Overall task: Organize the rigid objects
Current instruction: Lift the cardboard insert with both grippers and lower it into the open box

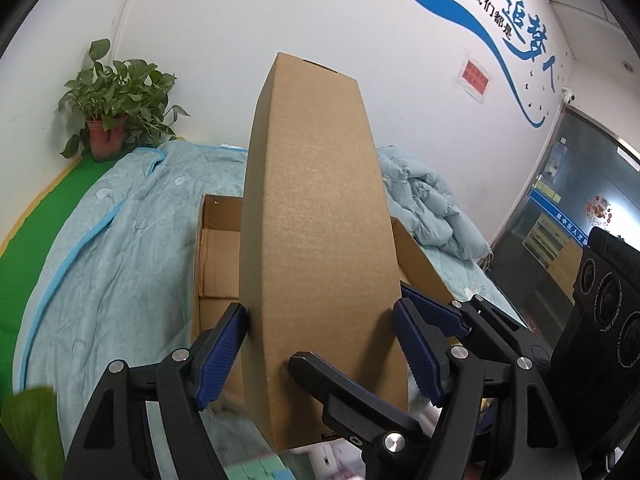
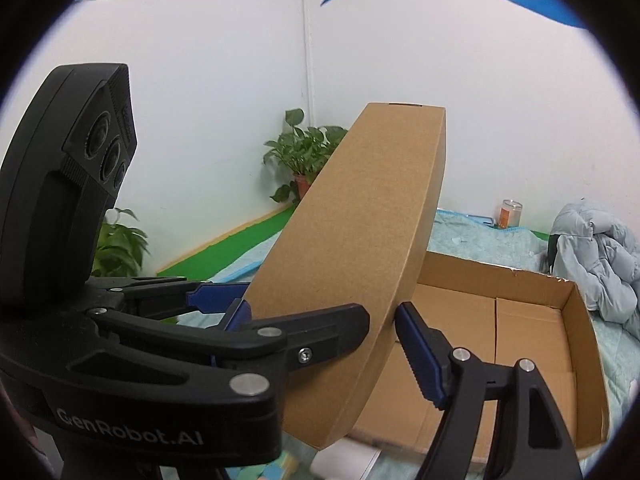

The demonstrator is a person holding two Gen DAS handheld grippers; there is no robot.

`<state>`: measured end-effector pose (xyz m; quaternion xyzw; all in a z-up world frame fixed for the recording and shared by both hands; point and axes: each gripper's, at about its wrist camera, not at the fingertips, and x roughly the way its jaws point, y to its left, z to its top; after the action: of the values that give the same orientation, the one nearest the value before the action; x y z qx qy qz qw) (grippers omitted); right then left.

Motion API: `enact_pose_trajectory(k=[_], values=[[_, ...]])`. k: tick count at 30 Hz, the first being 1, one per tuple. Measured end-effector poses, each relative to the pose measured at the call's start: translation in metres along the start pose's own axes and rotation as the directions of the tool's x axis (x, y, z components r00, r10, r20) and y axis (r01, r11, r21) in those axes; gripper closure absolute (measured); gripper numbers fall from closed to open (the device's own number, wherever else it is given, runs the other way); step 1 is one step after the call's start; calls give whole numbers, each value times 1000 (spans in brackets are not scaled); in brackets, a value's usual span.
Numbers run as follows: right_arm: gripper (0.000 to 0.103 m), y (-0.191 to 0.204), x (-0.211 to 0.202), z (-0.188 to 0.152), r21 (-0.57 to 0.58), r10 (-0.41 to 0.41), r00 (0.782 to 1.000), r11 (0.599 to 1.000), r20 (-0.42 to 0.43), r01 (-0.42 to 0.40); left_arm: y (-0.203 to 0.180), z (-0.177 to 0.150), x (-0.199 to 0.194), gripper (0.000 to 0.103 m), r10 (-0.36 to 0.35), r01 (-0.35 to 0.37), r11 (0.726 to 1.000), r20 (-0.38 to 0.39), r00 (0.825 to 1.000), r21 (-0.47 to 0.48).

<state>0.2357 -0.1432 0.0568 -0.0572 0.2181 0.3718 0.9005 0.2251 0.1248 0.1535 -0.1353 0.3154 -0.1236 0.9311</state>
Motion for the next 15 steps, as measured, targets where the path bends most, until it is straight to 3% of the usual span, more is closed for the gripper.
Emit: enact_pose_trajectory(k=[5, 11, 15], values=[[29, -11, 35, 2, 32, 26, 997, 999, -71, -24, 23, 14, 49, 31, 50, -51, 999, -68, 996, -13], [31, -31, 87, -16, 125, 91, 975, 990, -201, -67, 63, -9, 117, 31, 89, -101, 994, -189, 978, -52], [32, -42, 107, -32, 190, 135, 949, 978, -285, -82, 89, -28, 152, 45, 83, -113, 989, -265, 961, -98]])
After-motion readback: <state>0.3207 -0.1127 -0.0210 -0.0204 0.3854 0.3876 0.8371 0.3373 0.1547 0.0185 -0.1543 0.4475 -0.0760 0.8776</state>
